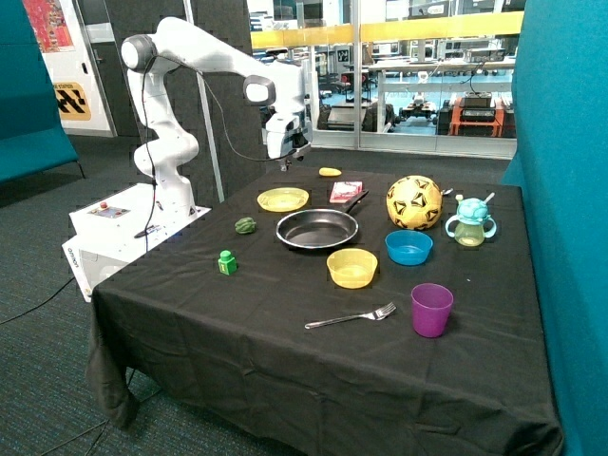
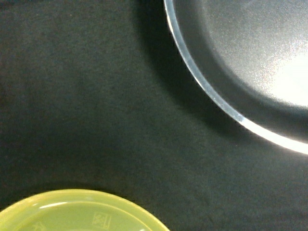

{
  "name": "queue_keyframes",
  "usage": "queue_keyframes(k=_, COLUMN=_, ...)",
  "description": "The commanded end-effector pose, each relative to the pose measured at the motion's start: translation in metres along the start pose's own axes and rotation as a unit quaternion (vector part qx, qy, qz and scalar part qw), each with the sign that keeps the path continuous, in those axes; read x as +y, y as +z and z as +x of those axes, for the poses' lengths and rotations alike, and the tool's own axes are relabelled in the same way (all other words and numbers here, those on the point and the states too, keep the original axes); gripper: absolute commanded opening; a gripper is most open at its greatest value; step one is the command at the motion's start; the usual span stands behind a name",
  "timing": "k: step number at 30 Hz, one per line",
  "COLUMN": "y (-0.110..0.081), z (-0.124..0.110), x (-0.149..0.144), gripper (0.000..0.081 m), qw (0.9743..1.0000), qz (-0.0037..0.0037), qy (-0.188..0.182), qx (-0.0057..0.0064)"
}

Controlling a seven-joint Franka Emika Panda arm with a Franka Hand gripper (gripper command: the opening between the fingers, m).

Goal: Cook the capsicum and place it on a plate

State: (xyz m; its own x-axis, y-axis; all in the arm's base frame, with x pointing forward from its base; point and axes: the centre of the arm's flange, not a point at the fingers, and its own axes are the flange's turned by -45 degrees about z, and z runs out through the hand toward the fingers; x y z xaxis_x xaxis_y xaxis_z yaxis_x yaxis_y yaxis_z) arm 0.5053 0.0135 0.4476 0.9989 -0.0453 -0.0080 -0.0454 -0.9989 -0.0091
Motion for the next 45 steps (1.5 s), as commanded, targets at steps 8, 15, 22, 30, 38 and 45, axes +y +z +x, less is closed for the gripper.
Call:
queue_keyframes(k=8, y=-0.001, z=-0.009, x=0.016, gripper=0.0567, qw=0.996, qz=-0.00489, qy=-0.089, qx=0.0036)
queue_keyframes(k=15, y=0.001, z=-0.014, x=0.019, gripper=0.0568, qw=0.9943, qz=-0.00495, qy=-0.106, qx=0.0035)
queue_keyframes(k=22, y=0.007, z=-0.024, x=0.027, gripper=0.0646, qw=0.9934, qz=-0.00498, qy=-0.114, qx=0.0035)
queue_keyframes(k=30, y=0.015, z=-0.035, x=0.042, gripper=0.0664, qw=0.9936, qz=-0.00498, qy=-0.112, qx=0.0035)
queue_keyframes(k=38, y=0.023, z=-0.049, x=0.059, gripper=0.0712, qw=0.9943, qz=-0.00495, qy=-0.107, qx=0.0035)
queue_keyframes(k=45, y=0.029, z=-0.051, x=0.072, gripper=0.0733, qw=0.9951, qz=-0.00493, qy=-0.099, qx=0.0035)
